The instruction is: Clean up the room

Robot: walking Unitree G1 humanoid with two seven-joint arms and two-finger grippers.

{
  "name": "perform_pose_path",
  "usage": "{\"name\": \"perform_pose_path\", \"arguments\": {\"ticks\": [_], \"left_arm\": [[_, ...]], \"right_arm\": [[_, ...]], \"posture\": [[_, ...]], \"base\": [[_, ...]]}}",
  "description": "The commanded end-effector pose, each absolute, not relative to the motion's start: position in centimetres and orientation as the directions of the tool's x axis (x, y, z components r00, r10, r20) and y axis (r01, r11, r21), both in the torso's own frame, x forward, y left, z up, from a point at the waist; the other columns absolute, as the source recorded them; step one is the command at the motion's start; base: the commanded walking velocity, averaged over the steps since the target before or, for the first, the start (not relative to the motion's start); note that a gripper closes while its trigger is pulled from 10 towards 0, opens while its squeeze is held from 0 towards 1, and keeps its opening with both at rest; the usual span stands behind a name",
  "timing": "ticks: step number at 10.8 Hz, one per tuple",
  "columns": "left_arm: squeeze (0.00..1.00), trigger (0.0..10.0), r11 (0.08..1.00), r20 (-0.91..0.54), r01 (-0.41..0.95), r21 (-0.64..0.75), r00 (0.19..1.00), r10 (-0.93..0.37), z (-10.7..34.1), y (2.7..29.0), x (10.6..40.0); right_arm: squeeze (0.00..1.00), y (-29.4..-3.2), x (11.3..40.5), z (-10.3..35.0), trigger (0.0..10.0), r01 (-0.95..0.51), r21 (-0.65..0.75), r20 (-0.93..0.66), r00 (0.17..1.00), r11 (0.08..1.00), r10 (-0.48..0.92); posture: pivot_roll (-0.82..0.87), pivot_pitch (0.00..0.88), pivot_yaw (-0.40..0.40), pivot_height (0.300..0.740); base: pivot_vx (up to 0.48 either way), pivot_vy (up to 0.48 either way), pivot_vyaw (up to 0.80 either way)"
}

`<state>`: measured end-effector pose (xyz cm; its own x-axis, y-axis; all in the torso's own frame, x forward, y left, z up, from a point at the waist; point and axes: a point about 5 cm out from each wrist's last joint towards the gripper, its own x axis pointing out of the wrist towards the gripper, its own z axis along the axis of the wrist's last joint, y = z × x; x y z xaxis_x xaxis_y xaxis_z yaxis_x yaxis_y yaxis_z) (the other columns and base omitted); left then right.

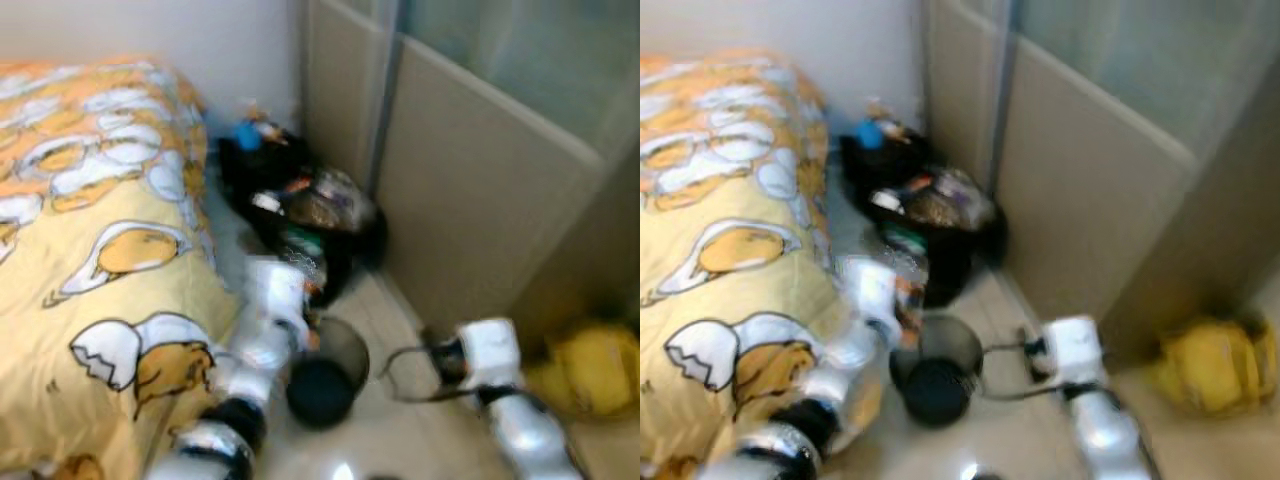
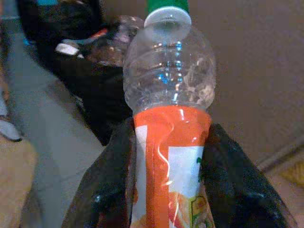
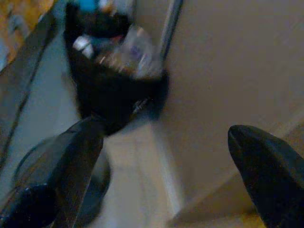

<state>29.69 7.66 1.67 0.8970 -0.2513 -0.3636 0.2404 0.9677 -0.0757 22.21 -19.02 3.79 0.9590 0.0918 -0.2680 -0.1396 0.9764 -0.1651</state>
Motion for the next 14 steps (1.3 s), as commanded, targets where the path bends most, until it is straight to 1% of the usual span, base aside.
{"name": "perform_pose_path", "arguments": {"ticks": [1, 2, 3, 4, 6, 7, 8, 9, 13, 14], "left_arm": [[0.00, 10.0, 0.955, -0.299, 0.297, -0.016, 0.910, -0.288, 2.5, 7.8, 29.8], [0.00, 10.0, 0.934, -0.264, 0.356, -0.022, 0.899, -0.349, 3.0, 5.8, 29.4], [0.00, 10.0, 0.932, -0.260, 0.360, -0.033, 0.898, -0.356, 3.2, 5.4, 29.5], [0.00, 10.0, 0.914, -0.252, 0.405, -0.030, 0.882, -0.399, 3.6, 4.8, 29.7], [0.00, 10.0, 0.906, -0.265, 0.422, -0.025, 0.871, -0.413, 3.8, 4.4, 30.0], [0.00, 10.0, 0.920, -0.281, 0.389, -0.040, 0.880, -0.384, 3.7, 4.6, 30.2], [0.00, 10.0, 0.943, -0.310, 0.330, -0.051, 0.892, -0.329, 3.4, 5.0, 30.5], [0.00, 10.0, 0.954, -0.328, 0.297, -0.045, 0.897, -0.295, 3.3, 5.4, 30.8], [0.00, 10.0, 0.957, -0.340, 0.289, -0.004, 0.900, -0.273, 4.3, 5.4, 32.2], [0.00, 10.0, 0.974, -0.240, 0.225, 0.010, 0.947, -0.216, 5.5, 6.1, 32.9]], "right_arm": [[0.00, -18.7, 21.9, 3.8, 10.0, -0.175, -0.141, -0.283, 0.950, 0.974, 0.129], [0.00, -18.6, 21.7, 3.6, 10.0, -0.184, -0.134, -0.291, 0.947, 0.974, 0.138], [0.00, -18.3, 21.8, 3.7, 10.0, -0.183, -0.126, -0.286, 0.948, 0.975, 0.141], [0.00, -17.1, 22.0, 3.7, 10.0, -0.200, -0.106, -0.281, 0.945, 0.974, 0.164], [0.00, -16.9, 22.0, 3.6, 10.0, -0.187, -0.100, -0.282, 0.947, 0.977, 0.153], [0.00, -17.1, 21.9, 3.6, 10.0, -0.167, -0.094, -0.276, 0.951, 0.981, 0.135], [0.00, -17.3, 21.9, 3.7, 10.0, -0.158, -0.094, -0.273, 0.954, 0.983, 0.127], [0.00, -17.3, 21.7, 3.7, 10.0, -0.160, -0.100, -0.275, 0.953, 0.982, 0.127], [0.00, -17.4, 20.9, 3.2, 10.0, -0.160, -0.106, -0.303, 0.945, 0.981, 0.122], [0.00, -17.7, 21.0, 3.2, 10.0, -0.143, -0.113, -0.308, 0.946, 0.983, 0.102]], "posture": [[-0.14, 0.000, -0.073, 0.740], [-0.14, 0.000, -0.072, 0.740], [-0.14, 0.000, -0.070, 0.740], [-0.14, 0.000, -0.046, 0.740], [-0.16, 0.000, -0.017, 0.740], [-0.17, 0.000, -0.008, 0.740], [-0.18, 0.000, -0.005, 0.740], [-0.19, 0.000, 0.001, 0.740], [-0.20, 0.000, 0.005, 0.740], [-0.20, 0.000, 0.009, 0.740]], "base": [[0.000, -0.319, 0.00], [0.000, -0.428, 0.00], [0.000, -0.428, 0.00], [0.000, -0.428, 0.00], [0.000, -0.426, 0.00], [0.000, -0.416, 0.00], [0.319, -0.356, 0.00], [0.319, -0.356, 0.68], [0.326, -0.349, 0.60], [0.469, 0.000, 0.59]]}}
